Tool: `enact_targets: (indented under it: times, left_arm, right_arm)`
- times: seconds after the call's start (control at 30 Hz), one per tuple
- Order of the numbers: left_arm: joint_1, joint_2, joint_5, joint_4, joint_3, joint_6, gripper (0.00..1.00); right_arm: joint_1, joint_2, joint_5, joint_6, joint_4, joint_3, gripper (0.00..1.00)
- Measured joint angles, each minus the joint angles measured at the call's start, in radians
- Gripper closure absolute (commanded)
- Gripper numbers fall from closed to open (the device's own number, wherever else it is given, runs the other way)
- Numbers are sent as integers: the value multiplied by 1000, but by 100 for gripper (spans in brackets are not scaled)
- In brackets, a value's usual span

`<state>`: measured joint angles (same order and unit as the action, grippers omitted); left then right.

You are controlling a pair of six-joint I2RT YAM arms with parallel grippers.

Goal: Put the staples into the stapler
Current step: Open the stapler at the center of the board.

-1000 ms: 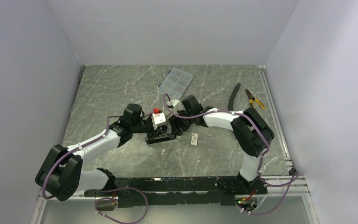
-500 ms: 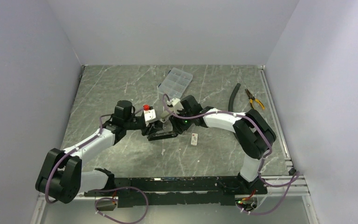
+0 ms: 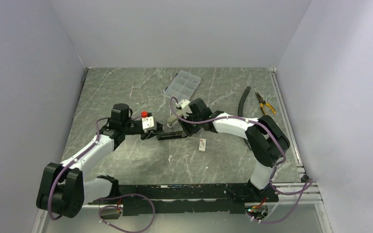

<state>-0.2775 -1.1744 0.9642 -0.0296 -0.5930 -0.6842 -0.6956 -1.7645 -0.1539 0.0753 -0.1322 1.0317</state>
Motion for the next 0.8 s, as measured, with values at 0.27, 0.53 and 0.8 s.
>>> enact_targets:
  times: [0.27, 0.53, 0.8]
  left_arm:
    - [77, 21, 55, 114, -11, -135, 92]
    - [195, -6, 110, 242, -36, -262, 89]
    - [251, -68, 115, 351, -79, -375, 72]
  right_arm:
    - [0, 0, 31, 10, 2, -1, 54]
    - [5, -33, 67, 43, -19, 46, 56]
    - [14, -56, 79, 71, -51, 85, 57]
